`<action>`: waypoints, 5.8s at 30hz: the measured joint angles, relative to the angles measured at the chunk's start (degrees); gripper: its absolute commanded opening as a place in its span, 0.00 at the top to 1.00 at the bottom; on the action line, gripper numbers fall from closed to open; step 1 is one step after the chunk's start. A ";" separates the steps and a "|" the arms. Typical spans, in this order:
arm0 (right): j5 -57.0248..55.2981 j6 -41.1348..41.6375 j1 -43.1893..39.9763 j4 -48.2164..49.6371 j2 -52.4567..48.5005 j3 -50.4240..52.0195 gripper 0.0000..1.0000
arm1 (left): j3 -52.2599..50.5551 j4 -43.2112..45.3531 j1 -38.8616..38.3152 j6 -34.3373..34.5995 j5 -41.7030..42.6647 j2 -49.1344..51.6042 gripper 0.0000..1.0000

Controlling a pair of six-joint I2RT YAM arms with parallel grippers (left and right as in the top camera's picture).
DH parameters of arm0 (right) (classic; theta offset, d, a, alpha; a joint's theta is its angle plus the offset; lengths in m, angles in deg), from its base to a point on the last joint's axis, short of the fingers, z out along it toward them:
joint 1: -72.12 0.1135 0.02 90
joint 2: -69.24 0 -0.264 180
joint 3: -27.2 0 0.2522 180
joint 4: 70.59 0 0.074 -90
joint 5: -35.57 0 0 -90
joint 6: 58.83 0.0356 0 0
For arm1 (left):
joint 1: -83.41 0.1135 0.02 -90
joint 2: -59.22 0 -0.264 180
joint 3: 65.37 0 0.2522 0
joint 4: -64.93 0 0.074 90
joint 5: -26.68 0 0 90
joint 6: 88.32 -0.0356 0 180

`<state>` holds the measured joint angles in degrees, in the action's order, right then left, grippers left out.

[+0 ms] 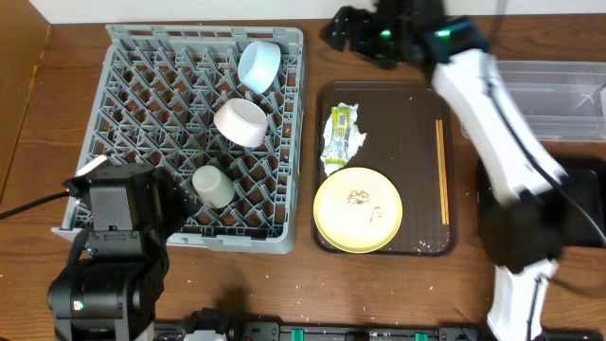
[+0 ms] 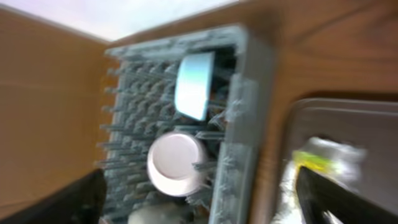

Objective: Sort waste into correct bins and load items into the dishwasher
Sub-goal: 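Set the light-blue bowl in the rack's back corner and release, then grasp the yellow snack wrapper on the tray with the right gripper, then carry the wrapper to the clear plastic bin and drop it in, then reach the right gripper to the crumpled white tissue and grasp it, then carry the tissue to the clear bin and open the right gripper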

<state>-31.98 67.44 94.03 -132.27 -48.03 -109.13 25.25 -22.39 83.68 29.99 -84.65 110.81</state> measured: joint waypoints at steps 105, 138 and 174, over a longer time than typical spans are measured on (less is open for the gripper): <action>-29.70 10.43 -27.58 -15.67 -4.61 0.48 0.01 | 0.00 0.04 0.00 0.02 -0.04 0.00 0.02; -24.55 -9.44 10.93 -10.21 -17.68 6.84 0.26 | 0.00 0.02 0.00 0.02 -0.04 0.00 0.02; -32.74 1.95 -26.08 -20.57 -4.11 -0.90 0.60 | 0.00 0.04 0.00 0.00 -0.02 0.00 0.02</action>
<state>-64.72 69.39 67.95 -152.84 -52.14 -110.02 25.25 -22.34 83.68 29.99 -84.67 110.81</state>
